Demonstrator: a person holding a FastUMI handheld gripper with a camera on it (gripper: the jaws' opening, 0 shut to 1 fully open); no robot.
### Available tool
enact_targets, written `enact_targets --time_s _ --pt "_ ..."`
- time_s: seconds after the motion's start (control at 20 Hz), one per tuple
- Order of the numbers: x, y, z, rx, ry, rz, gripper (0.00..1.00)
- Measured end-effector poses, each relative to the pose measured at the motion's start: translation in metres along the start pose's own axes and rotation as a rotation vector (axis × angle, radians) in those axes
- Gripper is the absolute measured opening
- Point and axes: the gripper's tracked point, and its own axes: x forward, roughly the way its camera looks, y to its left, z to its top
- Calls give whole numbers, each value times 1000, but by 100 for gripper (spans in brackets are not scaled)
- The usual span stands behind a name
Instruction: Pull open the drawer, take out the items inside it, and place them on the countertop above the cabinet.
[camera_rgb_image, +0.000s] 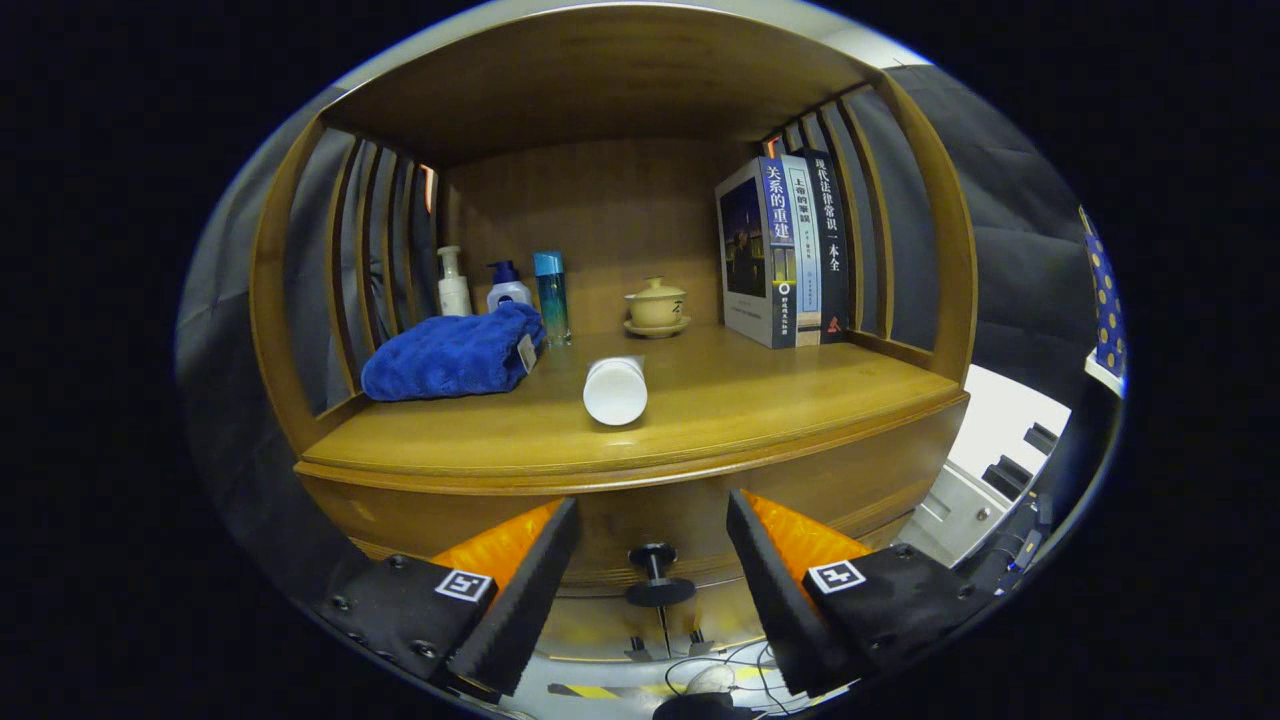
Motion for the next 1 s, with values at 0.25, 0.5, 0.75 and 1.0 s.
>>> enact_targets --time_s 0.25,0.5,0.75,1.0 --pt "-64 -17 23 51 -53 -53 98" --pt "-107 -23 64 67 -128 -95 98" --pt "-129 -7 104 135 -231 -75 98" --pt "-132 5 104 69 -229 -76 98"
